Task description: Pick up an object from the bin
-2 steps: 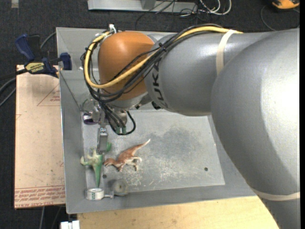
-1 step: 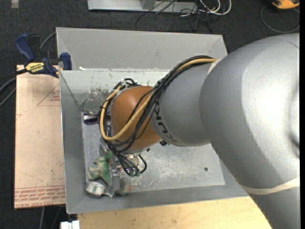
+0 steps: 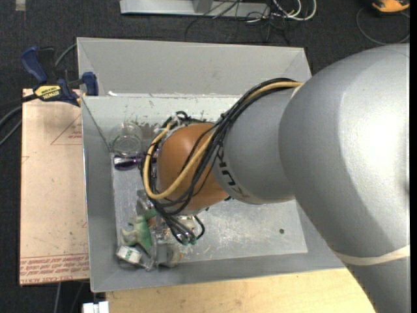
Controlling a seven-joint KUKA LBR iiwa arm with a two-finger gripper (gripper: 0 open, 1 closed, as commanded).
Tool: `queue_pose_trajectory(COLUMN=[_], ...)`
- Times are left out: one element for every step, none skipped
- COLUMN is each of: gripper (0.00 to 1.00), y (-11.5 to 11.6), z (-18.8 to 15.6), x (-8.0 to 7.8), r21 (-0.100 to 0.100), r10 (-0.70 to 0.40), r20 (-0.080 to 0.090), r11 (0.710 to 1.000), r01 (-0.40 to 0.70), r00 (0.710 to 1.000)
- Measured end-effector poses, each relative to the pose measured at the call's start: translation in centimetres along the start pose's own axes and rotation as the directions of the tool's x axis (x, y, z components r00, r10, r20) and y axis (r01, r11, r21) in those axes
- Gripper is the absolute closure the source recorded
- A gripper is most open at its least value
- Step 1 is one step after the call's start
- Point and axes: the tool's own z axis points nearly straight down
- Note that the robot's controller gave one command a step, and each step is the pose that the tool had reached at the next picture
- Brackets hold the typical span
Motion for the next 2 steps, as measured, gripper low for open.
queue_pose_trajectory(gripper=[0.0,0.0], y=[4.3,4.3], z=[-2.5,0.7], x=[0.0,-0.8], r21=[0.0,0.004], r10=[-0.331,-0.372], r20=[-0.014,0.003], r11=[0.944,0.928], r01=[0.331,0.372], r00=[0.943,0.928])
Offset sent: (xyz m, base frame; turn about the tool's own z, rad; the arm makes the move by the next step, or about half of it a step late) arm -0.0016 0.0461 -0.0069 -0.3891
